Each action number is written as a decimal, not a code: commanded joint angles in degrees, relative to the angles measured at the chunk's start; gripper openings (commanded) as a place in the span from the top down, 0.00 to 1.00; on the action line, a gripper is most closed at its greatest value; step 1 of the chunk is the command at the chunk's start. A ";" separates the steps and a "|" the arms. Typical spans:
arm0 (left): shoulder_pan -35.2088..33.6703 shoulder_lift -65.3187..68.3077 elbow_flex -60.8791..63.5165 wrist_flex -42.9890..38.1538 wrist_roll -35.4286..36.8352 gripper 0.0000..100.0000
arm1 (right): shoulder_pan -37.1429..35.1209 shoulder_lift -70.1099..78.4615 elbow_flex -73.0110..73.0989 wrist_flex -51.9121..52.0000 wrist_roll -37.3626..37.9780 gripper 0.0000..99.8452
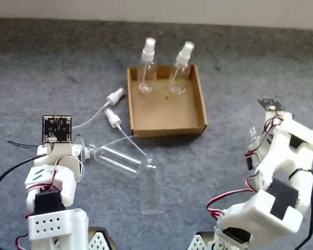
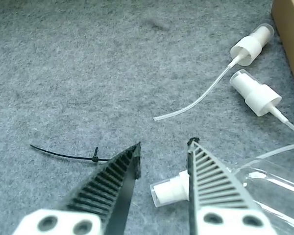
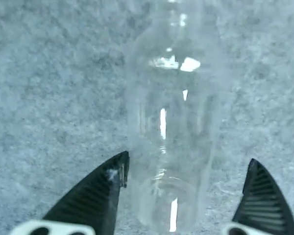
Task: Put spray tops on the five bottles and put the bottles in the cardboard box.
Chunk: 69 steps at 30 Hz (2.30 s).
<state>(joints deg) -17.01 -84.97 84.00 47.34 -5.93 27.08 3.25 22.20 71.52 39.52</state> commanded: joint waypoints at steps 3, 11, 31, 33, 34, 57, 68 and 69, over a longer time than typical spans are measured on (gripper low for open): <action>0.92 -0.57 -0.31 -1.23 0.35 0.85 | -2.86 -0.48 -10.24 3.03 -4.31 0.70; 0.92 -0.57 -0.31 -1.23 0.35 0.85 | -10.77 -0.40 -17.71 6.11 -6.33 0.70; 0.92 -0.57 -0.22 -1.23 0.26 0.85 | -8.04 20.44 -28.18 6.11 -6.42 0.71; 0.92 -0.57 -0.22 -1.23 0.26 0.85 | -7.87 20.97 -28.26 6.11 -6.42 0.76; 0.92 -0.57 -0.22 -1.23 0.26 0.85 | -7.87 20.97 -28.26 6.11 -6.42 0.78; 0.75 16.31 -17.45 3.25 -3.43 0.85 | -9.01 3.47 -51.56 28.26 -6.33 1.00; 4.53 71.60 -73.45 24.79 -18.20 0.84 | -14.99 -25.54 -8.22 12.00 -3.25 1.00; 5.23 76.09 -78.64 26.81 -19.08 0.84 | -15.69 -27.56 -3.91 10.68 -2.55 1.00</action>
<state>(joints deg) -15.60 -26.86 28.88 66.51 -20.53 13.63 -16.62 6.81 87.25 34.77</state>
